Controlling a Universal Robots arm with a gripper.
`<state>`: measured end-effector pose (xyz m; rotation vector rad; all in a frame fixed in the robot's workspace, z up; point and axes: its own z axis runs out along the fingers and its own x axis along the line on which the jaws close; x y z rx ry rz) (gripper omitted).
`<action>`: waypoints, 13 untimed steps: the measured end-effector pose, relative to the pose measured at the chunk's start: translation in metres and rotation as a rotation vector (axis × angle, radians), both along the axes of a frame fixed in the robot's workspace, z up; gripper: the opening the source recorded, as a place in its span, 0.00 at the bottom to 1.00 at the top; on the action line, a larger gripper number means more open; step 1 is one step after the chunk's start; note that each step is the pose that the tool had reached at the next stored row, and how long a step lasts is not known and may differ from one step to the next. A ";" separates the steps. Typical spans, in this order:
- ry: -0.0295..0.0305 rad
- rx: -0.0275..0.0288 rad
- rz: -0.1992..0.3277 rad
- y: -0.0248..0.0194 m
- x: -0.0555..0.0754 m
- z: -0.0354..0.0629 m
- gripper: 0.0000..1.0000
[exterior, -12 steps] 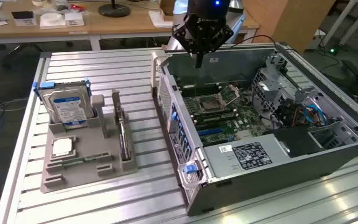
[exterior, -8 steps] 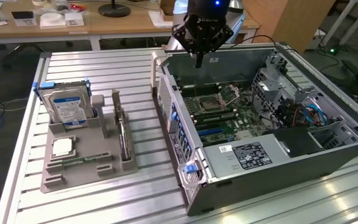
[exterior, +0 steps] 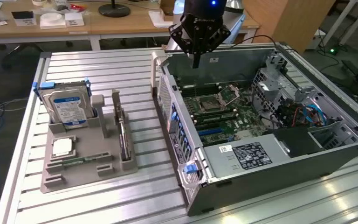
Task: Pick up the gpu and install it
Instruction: 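Reach for the gpu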
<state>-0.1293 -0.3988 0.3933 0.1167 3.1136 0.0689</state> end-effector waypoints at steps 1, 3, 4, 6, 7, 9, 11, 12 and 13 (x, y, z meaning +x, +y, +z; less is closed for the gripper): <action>0.0000 0.0000 0.000 0.0000 -0.001 0.0000 0.11; 0.0001 -0.0001 0.000 0.0000 -0.004 0.0000 0.11; 0.0000 -0.0001 0.000 0.0000 -0.005 0.0000 0.11; 0.0001 0.0000 0.000 0.0000 -0.008 0.0000 0.11; 0.0000 0.0000 0.000 0.0000 -0.010 0.0000 0.11; 0.0000 0.0000 0.000 0.0000 -0.015 0.0000 0.11; 0.0000 0.0000 0.000 0.0000 -0.019 0.0000 0.11; 0.0001 0.0000 0.000 0.0000 -0.021 0.0000 0.11; 0.0000 0.0000 0.000 0.0000 -0.023 0.0000 0.11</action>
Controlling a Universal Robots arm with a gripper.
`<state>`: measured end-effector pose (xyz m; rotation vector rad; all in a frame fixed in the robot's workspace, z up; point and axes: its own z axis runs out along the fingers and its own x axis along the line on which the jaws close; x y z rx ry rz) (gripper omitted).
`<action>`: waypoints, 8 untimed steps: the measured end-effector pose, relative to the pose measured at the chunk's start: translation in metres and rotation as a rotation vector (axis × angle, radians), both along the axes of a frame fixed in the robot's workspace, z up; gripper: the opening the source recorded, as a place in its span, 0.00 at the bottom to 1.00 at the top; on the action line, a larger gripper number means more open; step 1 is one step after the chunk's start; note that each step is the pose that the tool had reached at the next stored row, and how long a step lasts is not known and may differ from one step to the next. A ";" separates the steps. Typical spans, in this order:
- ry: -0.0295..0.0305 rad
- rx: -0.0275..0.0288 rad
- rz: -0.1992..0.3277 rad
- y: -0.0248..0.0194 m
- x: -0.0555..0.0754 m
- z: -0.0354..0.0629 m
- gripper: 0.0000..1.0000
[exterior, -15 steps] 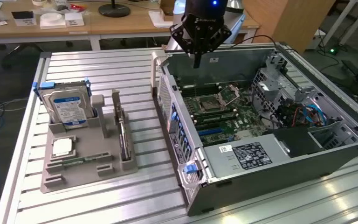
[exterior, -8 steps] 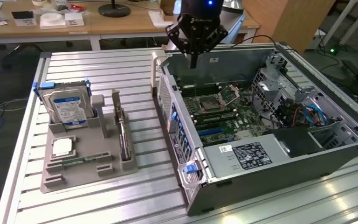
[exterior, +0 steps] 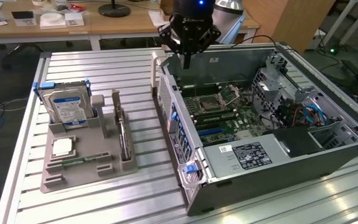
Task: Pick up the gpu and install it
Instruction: 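Reach for the gpu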
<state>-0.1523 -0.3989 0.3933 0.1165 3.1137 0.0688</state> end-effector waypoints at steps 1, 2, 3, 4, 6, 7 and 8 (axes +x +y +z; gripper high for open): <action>0.0000 0.0000 0.000 0.0000 -0.003 0.0000 0.11; 0.0000 0.0000 0.000 0.0000 -0.006 0.0000 0.11; 0.0001 0.0000 0.000 0.0000 -0.009 0.0000 0.11; 0.0000 0.0000 0.000 0.0000 -0.013 0.0000 0.11; 0.0000 0.0000 0.000 0.0000 -0.019 0.0000 0.11; 0.0000 0.0000 0.000 0.0000 -0.022 0.0000 0.11; 0.0000 0.0001 0.000 0.0000 -0.025 0.0000 0.11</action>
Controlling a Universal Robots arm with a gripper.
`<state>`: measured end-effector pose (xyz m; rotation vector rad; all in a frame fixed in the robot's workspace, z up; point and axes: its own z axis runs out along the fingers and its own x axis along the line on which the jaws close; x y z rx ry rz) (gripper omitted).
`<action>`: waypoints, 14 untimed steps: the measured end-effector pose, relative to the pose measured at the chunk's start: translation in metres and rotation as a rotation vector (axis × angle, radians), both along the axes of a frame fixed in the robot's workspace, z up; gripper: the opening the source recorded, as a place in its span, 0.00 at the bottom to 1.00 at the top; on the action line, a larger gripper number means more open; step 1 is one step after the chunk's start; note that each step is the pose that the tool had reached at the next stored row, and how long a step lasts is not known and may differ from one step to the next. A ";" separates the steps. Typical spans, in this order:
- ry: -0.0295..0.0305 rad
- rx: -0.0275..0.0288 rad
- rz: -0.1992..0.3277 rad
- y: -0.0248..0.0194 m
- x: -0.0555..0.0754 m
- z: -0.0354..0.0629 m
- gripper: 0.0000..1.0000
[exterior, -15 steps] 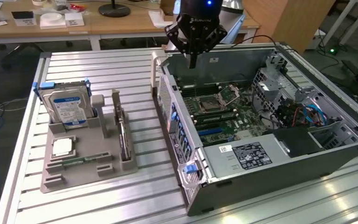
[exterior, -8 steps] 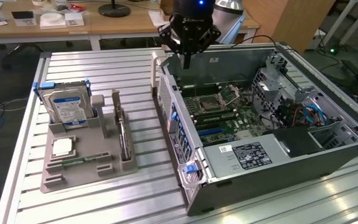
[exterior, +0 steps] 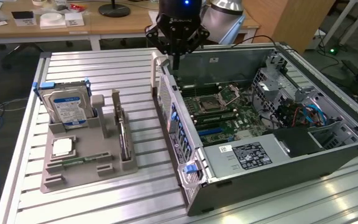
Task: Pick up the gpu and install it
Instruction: 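Reach for the gpu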
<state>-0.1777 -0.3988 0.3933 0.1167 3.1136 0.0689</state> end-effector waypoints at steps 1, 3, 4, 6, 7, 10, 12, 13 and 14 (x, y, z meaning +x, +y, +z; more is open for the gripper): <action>0.0000 0.0000 0.000 0.0000 -0.003 0.0000 0.11; 0.0000 -0.0001 0.000 0.0000 -0.009 0.0000 0.11; 0.0000 0.0000 0.000 0.0000 -0.012 0.0000 0.11; 0.0000 0.0000 0.000 0.0000 -0.020 0.0000 0.11; 0.0000 -0.0001 0.000 0.0000 -0.023 0.0000 0.11; 0.0000 0.0000 0.000 0.0000 -0.034 0.0000 0.11; 0.0000 0.0000 0.000 0.0000 -0.041 0.0000 0.11; 0.0000 0.0000 0.000 0.0000 -0.044 0.0000 0.11; 0.0001 -0.0001 0.000 0.0000 -0.047 0.0001 0.11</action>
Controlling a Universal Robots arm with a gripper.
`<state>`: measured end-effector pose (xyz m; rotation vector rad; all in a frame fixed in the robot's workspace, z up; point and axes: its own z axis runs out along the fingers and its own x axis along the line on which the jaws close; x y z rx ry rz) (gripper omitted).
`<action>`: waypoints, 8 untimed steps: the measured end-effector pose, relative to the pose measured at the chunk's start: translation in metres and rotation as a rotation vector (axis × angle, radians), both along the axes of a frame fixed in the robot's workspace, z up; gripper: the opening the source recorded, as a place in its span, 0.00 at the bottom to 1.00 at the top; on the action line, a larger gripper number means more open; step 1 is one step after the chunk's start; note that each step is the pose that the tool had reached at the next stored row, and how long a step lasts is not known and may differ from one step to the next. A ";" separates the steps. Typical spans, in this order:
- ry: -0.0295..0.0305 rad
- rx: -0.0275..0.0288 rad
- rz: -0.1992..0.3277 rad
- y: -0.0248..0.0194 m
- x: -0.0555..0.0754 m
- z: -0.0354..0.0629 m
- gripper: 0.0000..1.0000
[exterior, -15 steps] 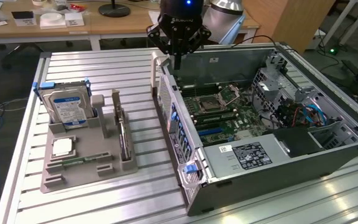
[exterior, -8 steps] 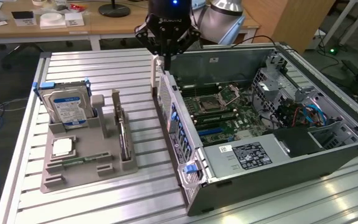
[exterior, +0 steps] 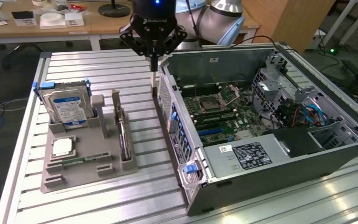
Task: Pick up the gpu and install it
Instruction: 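Reach for the gpu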
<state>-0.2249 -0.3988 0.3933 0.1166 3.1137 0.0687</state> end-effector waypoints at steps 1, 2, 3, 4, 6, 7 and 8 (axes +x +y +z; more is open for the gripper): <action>0.0000 0.0001 0.000 0.0000 -0.003 0.0000 0.11; -0.0001 0.0001 0.000 0.0000 -0.007 -0.0001 0.11; 0.0000 0.0001 0.000 0.0000 -0.010 0.0000 0.11; -0.0001 0.0001 0.000 0.0000 -0.013 -0.0001 0.11; -0.0002 0.0001 0.000 0.0000 -0.018 -0.0001 0.11; 0.0000 0.0001 0.000 0.0000 -0.021 -0.0001 0.11; 0.0000 0.0001 0.000 0.0000 -0.024 0.0000 0.11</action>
